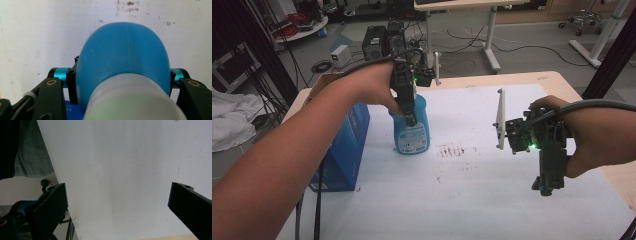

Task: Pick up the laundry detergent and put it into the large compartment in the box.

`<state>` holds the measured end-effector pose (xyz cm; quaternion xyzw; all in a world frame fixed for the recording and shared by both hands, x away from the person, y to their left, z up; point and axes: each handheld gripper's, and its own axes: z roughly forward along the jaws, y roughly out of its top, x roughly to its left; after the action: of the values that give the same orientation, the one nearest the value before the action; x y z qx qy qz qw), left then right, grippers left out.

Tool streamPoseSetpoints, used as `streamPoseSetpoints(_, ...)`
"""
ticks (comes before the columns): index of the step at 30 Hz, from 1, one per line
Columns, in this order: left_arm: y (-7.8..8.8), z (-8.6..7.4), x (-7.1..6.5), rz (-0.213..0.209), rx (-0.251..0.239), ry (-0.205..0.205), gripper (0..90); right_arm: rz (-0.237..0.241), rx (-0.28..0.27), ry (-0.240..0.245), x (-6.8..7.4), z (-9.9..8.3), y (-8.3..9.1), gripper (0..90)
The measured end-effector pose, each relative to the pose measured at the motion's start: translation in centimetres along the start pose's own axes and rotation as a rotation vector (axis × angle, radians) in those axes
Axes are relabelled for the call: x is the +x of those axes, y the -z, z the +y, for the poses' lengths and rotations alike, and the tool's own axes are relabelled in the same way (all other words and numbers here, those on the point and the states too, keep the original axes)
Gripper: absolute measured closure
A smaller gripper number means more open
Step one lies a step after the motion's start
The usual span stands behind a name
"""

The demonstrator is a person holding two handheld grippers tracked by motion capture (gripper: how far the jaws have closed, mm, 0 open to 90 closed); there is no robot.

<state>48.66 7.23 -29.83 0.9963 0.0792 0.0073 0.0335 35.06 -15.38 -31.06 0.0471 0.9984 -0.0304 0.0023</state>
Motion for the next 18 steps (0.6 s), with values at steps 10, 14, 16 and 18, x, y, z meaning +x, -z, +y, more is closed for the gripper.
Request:
streamPoseSetpoints(10, 2.6, -0.4, -0.6, -0.005, -0.001, 0.038, 38.6, -0.006, -0.006, 0.008, 0.1, -0.1, 0.2, 1.6)
streamPoseSetpoints(14, 4.7, -0.7, -1.0, 0.007, -0.003, 0.054, 38.6, -0.009, -0.012, 0.007, 0.2, -0.2, 0.3, 1.6)
streamPoseSetpoints(16, 5.7, -1.0, -1.2, 0.01, -0.002, 0.078, 38.6, -0.008, -0.015, 0.01, 0.2, -0.3, 0.3, 1.6)
streamPoseSetpoints(18, 6.6, -1.3, -1.3, 0.01, 0.0, 0.098, 38.6, -0.014, -0.011, 0.01, 0.3, -0.3, 0.3, 1.6)
